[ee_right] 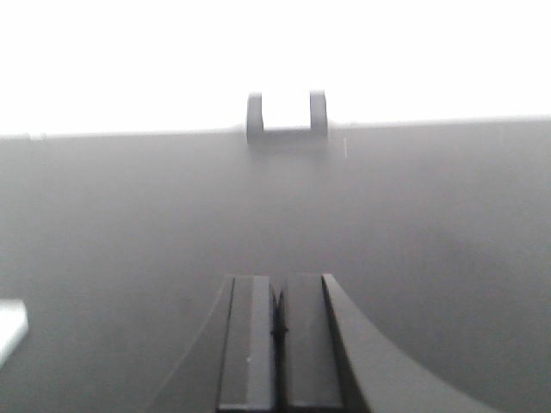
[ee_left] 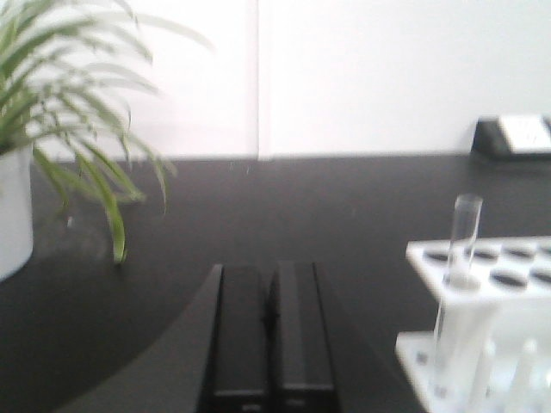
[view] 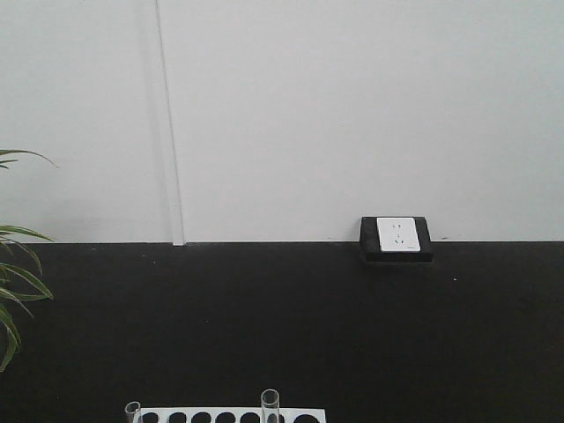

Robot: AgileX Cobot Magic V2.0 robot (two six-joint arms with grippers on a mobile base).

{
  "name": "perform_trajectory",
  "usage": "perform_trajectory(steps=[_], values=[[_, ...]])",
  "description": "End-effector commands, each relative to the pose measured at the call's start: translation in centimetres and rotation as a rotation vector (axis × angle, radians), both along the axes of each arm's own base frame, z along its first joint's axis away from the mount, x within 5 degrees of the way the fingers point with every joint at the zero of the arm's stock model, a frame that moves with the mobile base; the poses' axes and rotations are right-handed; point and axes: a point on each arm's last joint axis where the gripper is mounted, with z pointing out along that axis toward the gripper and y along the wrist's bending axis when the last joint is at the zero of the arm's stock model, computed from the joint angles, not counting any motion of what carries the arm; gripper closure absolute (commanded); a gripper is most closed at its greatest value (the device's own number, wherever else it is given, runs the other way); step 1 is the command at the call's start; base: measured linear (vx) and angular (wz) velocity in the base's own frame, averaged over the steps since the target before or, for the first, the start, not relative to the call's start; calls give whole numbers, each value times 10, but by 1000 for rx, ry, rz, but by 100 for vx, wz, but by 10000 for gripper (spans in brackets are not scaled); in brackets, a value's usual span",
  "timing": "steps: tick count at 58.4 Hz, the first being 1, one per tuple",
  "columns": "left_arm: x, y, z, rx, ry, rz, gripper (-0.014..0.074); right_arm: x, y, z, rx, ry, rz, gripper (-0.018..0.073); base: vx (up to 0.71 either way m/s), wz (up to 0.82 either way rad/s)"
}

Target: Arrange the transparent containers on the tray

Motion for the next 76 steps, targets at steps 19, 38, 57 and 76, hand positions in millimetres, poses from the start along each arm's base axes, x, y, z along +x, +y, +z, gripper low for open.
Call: perform_trajectory(steps=[19, 38, 57, 76], values=[[-28, 0, 114, -100, -497, -40, 603, -10, 0, 103, 30, -417, 9, 571, 0, 0], [-15, -1, 211, 182, -486, 32, 603, 17, 1, 184, -23, -310, -6, 571, 0, 0], [38, -1, 187, 192, -168, 28, 570, 59, 3, 168, -7, -125, -3, 559, 0, 0], [82, -3, 164, 205, 43, 14, 290, 81, 4, 155, -12, -18, -4, 407, 0, 0]])
